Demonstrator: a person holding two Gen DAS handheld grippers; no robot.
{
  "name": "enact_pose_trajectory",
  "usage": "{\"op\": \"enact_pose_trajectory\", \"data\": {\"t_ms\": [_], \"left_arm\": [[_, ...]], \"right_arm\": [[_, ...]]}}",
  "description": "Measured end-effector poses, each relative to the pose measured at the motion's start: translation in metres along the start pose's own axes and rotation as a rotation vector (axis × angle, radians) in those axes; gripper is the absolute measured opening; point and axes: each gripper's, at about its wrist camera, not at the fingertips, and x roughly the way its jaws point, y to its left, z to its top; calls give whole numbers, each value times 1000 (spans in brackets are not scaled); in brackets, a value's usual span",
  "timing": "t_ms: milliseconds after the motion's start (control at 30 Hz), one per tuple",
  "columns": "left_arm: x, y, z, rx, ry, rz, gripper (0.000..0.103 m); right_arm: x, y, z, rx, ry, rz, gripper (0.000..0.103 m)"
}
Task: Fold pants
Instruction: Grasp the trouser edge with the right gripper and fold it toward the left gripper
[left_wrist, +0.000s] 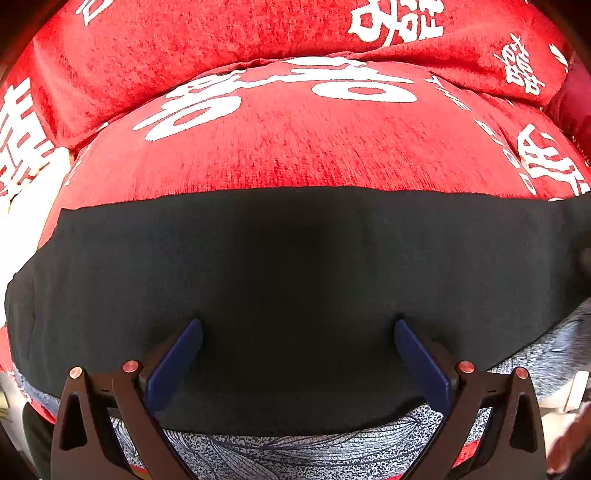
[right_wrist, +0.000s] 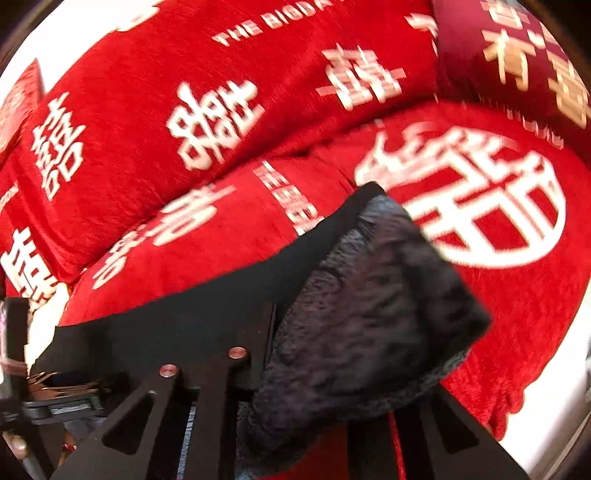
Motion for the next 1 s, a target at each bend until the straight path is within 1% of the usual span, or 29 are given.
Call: {"op": "enact_pose_trajectory", "data": {"t_ms": [100, 167, 233, 267, 300, 367, 467, 567, 700, 733, 833, 1000], "left_arm": [[0, -1, 0, 24, -1, 3, 103], [0, -1, 5, 50, 21, -7, 103], [-2, 4, 12, 73, 61, -43, 103], [-5, 11, 16, 61, 87, -68, 103], [-8, 19, 17, 38, 88, -87, 103], [-21, 42, 20, -19, 54, -118, 103], [-37, 79, 23, -59, 10, -140, 103], [-43, 125, 21, -121, -14, -128, 103], [-38, 189, 4, -251, 9, -130, 103], [-35, 200, 0, -274, 14, -130, 103], [-31, 227, -15, -326, 27, -128, 103], [-28, 243, -30, -343, 29, -142, 103]], "right_arm": [[-27, 25, 10, -59, -51, 4, 16], [-44, 46, 17, -107, -79, 5, 16], [-56, 69, 20, -166, -102, -8, 16], [-60, 78, 21, -191, -112, -13, 16], [-65, 90, 20, -224, -125, -20, 16], [-74, 115, 17, -298, -148, -47, 16], [-80, 159, 1, -434, -188, -92, 16], [-76, 194, -19, -531, -201, -115, 16], [-54, 242, -53, -682, -178, -148, 16], [-47, 252, -61, -712, -169, -155, 16], [-21, 284, -85, -800, -127, -182, 16], [17, 324, -143, -1014, -75, -267, 16]]}}
